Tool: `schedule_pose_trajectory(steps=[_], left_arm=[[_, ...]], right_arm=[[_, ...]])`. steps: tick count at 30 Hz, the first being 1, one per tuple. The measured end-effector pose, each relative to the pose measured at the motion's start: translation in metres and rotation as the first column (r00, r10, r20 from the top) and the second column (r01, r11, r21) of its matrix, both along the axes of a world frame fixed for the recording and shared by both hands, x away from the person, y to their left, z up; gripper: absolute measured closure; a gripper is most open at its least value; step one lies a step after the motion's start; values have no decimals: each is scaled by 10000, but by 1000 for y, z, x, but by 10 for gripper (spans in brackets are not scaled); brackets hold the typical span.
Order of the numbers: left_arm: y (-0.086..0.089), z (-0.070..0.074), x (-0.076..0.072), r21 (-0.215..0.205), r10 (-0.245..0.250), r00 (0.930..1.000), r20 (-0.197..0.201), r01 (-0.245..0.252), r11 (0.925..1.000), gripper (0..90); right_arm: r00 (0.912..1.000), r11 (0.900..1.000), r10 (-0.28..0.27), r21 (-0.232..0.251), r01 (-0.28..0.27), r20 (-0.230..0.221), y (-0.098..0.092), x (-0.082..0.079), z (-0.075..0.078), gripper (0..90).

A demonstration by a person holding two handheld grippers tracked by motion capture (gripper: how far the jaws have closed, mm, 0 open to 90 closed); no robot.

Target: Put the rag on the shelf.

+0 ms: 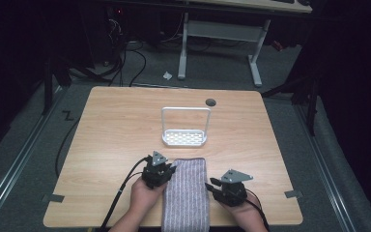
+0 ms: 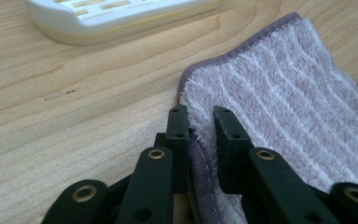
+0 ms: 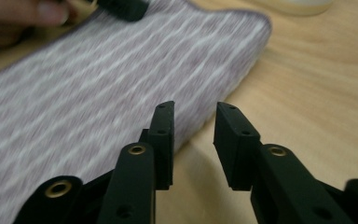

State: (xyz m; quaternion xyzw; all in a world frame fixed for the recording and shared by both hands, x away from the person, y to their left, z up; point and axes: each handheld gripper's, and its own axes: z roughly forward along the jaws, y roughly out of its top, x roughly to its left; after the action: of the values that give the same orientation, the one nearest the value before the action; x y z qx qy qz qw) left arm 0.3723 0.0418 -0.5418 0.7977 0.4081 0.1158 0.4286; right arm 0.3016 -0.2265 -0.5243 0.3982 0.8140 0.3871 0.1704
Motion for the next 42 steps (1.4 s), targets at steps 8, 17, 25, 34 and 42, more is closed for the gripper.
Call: schedule_pose_trajectory(steps=[8,17,25,34,42], left_arm=[[2,0,1,-204,35,9999,-148,-38,9998,778],[2,0,-5,-101,-204,9998,-74,203,9997,775],[5,3,-17,-147,-168,9985,518,176,9997,775],[11,11,-26,-774,-144,9949,996,222,9968,780],[12,13,-31,-1007,61,9925,1220,62,9949,778]], right_arm=[[9918,9922,-1235,128,1240,-318,24,60,3,472],[9927,9932,-1148,-244,1140,-367,34,62,-11,647],[9976,9976,-689,-82,689,97,34,50,-12,832],[9943,9976,-681,136,672,817,32,36,-5,831],[9869,9963,-857,234,832,1370,37,25,-4,830]])
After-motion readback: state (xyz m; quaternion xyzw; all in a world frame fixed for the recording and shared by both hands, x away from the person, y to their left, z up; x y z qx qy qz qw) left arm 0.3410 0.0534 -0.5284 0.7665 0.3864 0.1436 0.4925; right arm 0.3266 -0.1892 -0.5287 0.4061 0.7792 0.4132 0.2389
